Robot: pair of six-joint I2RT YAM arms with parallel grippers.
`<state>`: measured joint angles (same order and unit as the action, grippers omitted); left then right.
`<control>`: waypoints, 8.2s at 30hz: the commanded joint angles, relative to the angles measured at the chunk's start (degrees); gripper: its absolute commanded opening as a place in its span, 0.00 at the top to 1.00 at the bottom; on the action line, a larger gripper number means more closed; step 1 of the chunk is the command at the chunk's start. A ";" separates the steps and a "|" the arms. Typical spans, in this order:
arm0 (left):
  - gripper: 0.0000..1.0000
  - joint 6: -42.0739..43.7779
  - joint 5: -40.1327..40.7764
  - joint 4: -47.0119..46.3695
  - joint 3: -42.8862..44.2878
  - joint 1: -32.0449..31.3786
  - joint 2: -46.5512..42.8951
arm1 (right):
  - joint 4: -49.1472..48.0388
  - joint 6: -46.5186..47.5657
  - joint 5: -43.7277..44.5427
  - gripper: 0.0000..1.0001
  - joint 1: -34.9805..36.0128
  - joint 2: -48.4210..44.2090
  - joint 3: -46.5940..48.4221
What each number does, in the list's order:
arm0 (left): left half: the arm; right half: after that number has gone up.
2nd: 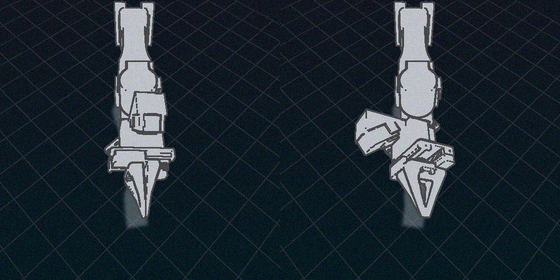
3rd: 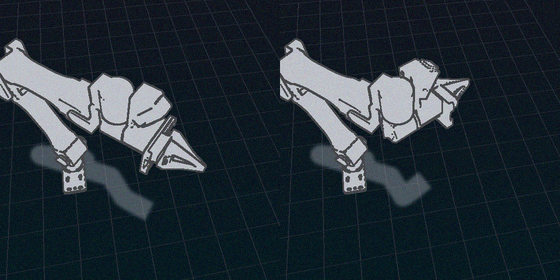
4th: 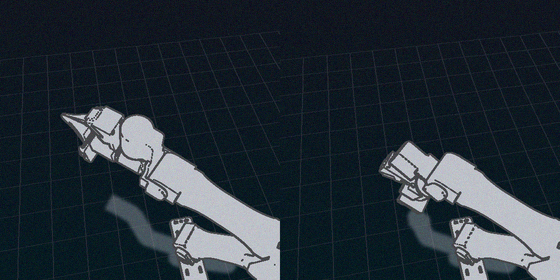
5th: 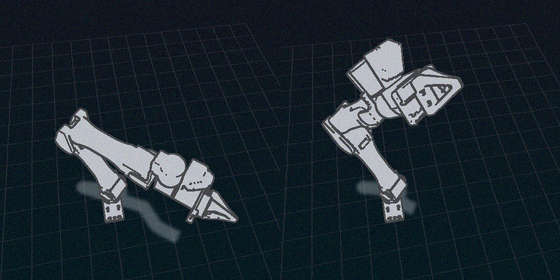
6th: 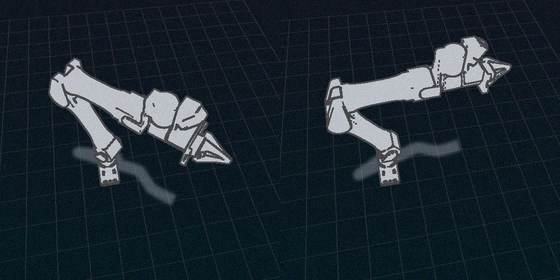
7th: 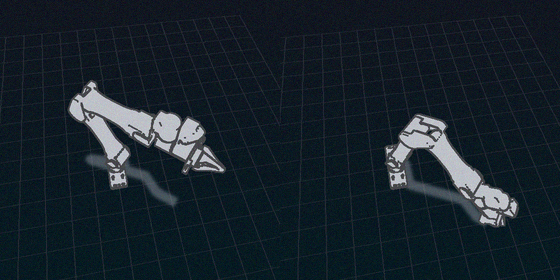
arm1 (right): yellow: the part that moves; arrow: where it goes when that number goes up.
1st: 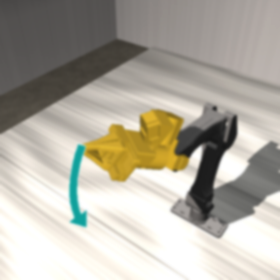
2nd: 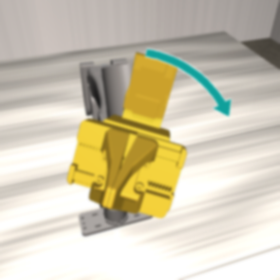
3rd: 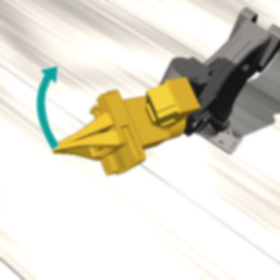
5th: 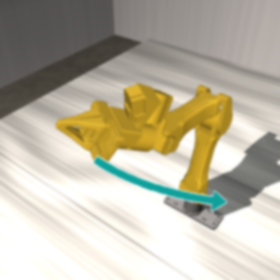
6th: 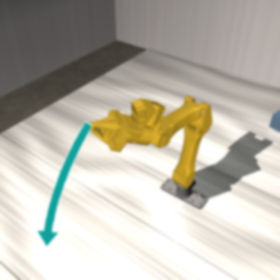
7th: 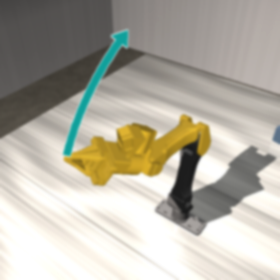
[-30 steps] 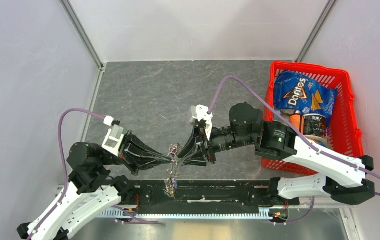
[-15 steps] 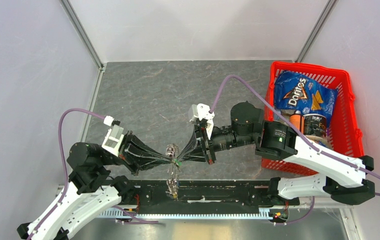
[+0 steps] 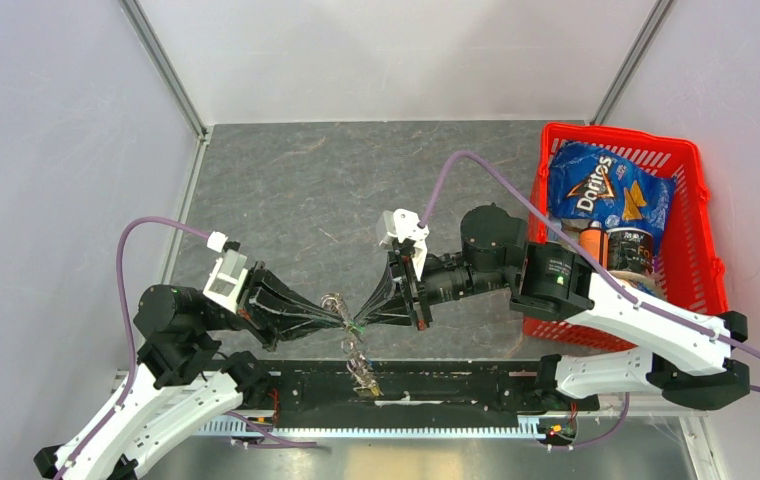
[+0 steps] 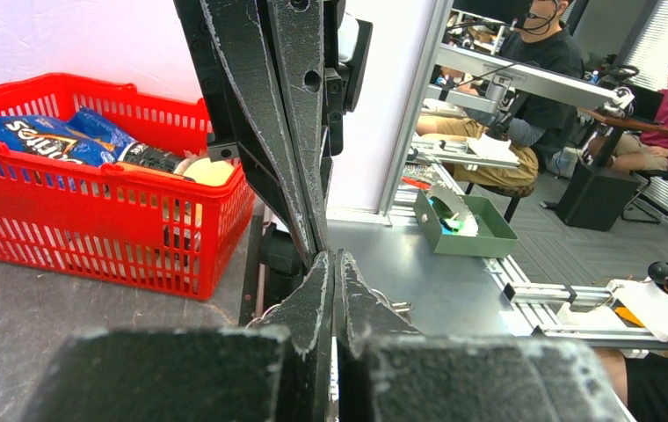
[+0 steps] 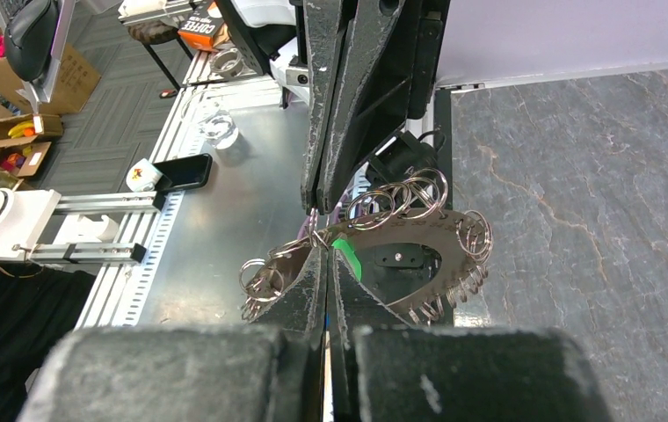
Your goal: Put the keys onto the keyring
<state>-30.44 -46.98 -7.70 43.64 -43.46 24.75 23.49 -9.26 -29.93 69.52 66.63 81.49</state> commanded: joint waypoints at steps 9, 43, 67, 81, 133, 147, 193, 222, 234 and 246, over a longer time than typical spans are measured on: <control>0.98 -1.23 1.79 -4.16 0.55 0.04 -0.33 | -2.37 -0.38 -2.12 1.00 0.01 -1.94 -1.72; 0.98 -1.23 3.28 -4.07 1.01 0.04 -0.48 | -4.80 -0.75 0.55 0.62 1.32 1.33 1.65; 0.98 -2.02 3.04 -3.68 1.31 0.04 -0.80 | 0.97 1.95 3.64 1.00 3.08 1.98 4.00; 0.69 3.41 -8.05 21.46 8.90 0.03 1.23 | 15.70 4.20 -1.39 1.00 3.19 5.17 9.40; 0.92 9.47 -14.10 32.75 7.08 -0.03 7.99 | 17.30 0.19 -8.65 1.00 2.47 14.49 14.72; 0.98 15.75 -6.38 34.95 9.30 -0.48 5.32 | 14.18 0.15 -8.37 0.92 2.55 11.98 12.33; 0.98 8.48 -1.39 16.93 6.44 -0.48 -0.32 | 3.78 0.36 -0.38 1.00 2.56 3.36 4.35; 0.98 6.18 2.55 10.78 5.85 -0.48 -0.83 | -6.33 -3.99 -1.19 0.95 2.57 1.06 -4.04; 0.98 5.76 2.67 10.41 5.45 -0.48 -1.21 | -6.37 -3.16 2.84 0.62 2.57 -0.43 -2.40; 0.98 5.24 3.10 9.42 4.79 -0.48 -1.44 | -7.65 -2.38 3.50 0.64 2.56 0.49 -1.34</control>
<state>-23.35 -45.08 6.24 48.14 -43.86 23.94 18.85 -12.40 -26.83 71.99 67.44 77.71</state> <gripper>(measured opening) 0.022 0.374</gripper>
